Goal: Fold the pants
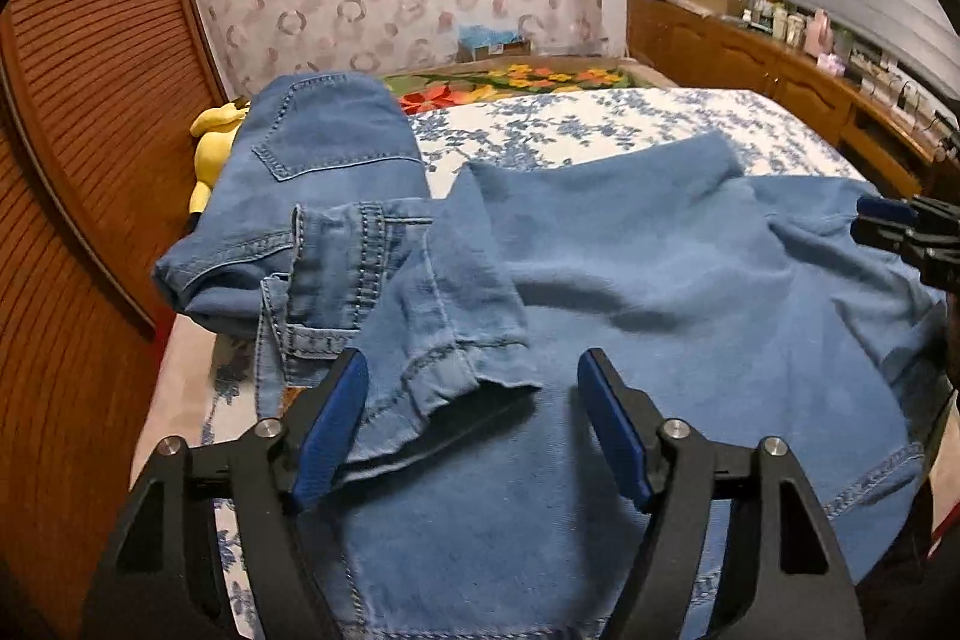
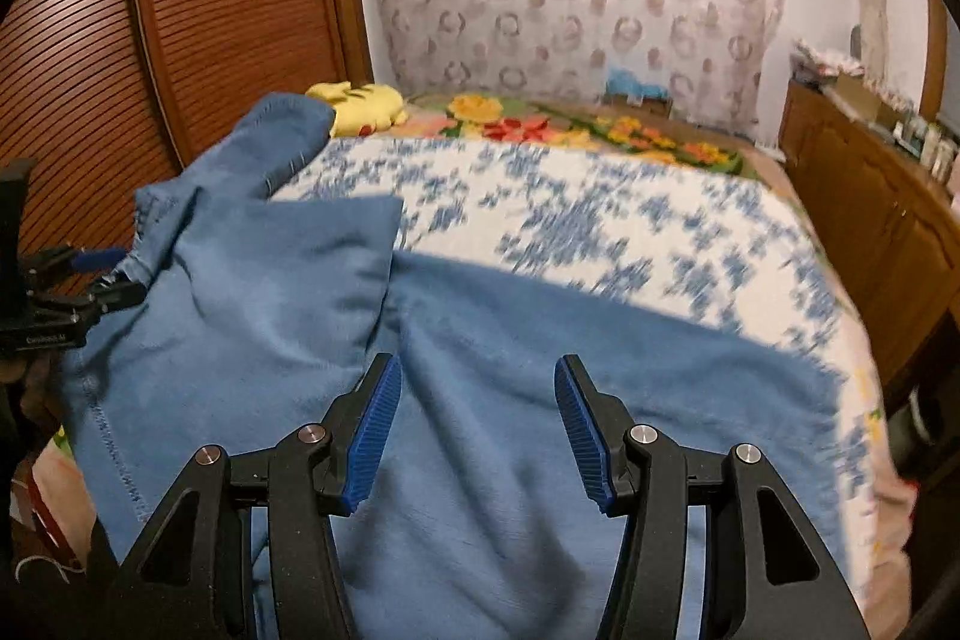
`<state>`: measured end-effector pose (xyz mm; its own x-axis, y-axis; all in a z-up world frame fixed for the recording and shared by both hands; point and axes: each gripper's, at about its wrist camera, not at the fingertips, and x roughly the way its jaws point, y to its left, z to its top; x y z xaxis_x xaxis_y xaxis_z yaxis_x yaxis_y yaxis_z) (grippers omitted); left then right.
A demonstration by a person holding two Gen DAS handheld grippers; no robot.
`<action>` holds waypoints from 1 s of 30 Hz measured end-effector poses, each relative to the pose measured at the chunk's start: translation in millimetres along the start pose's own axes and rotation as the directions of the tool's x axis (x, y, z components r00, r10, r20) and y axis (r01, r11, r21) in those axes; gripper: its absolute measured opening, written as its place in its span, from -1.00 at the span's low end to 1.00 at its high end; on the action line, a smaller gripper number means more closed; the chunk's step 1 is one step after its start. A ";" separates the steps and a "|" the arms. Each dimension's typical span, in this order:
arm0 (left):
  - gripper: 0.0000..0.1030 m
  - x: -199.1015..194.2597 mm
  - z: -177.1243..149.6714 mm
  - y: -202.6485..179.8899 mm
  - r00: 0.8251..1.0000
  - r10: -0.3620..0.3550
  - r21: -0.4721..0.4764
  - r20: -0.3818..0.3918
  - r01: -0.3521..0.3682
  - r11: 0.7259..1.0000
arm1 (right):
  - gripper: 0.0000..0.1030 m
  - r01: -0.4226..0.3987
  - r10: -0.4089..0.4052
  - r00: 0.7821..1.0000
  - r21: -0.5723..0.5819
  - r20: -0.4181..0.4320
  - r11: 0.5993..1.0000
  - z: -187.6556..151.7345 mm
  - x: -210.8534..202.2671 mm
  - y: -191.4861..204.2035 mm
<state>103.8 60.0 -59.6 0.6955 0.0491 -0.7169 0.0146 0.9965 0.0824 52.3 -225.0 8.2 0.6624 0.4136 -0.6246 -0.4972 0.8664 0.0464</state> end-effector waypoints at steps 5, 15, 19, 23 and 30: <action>-0.03 2.9 3.1 19.5 0.996 0.088 -0.001 -0.003 -0.088 0.996 | 0.08 0.005 -0.005 1.000 -0.014 -0.012 1.000 -2.9 3.8 2.2; 0.08 -14.5 16.8 85.5 0.990 0.127 -0.128 0.059 -0.119 0.985 | 0.08 -0.002 0.001 1.000 0.037 0.006 0.999 -0.8 6.4 0.1; 0.18 -20.7 18.0 88.4 0.992 0.089 -0.149 0.091 -0.074 0.986 | 0.08 -0.001 0.000 1.000 0.050 0.016 0.999 -2.0 -0.6 -4.2; 0.46 -27.7 21.4 87.9 0.989 0.069 -0.170 0.127 -0.046 0.984 | 0.08 0.009 -0.011 0.999 0.061 0.033 0.998 -2.8 -13.8 -11.1; 0.49 -45.4 20.1 77.2 0.983 0.028 -0.177 0.182 0.004 0.984 | 0.08 0.026 -0.031 0.997 0.079 0.066 0.997 -10.0 -45.2 -21.6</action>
<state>87.8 133.4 -6.8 0.8150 0.0641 -0.5760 -0.1094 0.9930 -0.0443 27.5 -265.2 27.6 0.7130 0.4037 -0.5733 -0.4339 0.8963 0.0915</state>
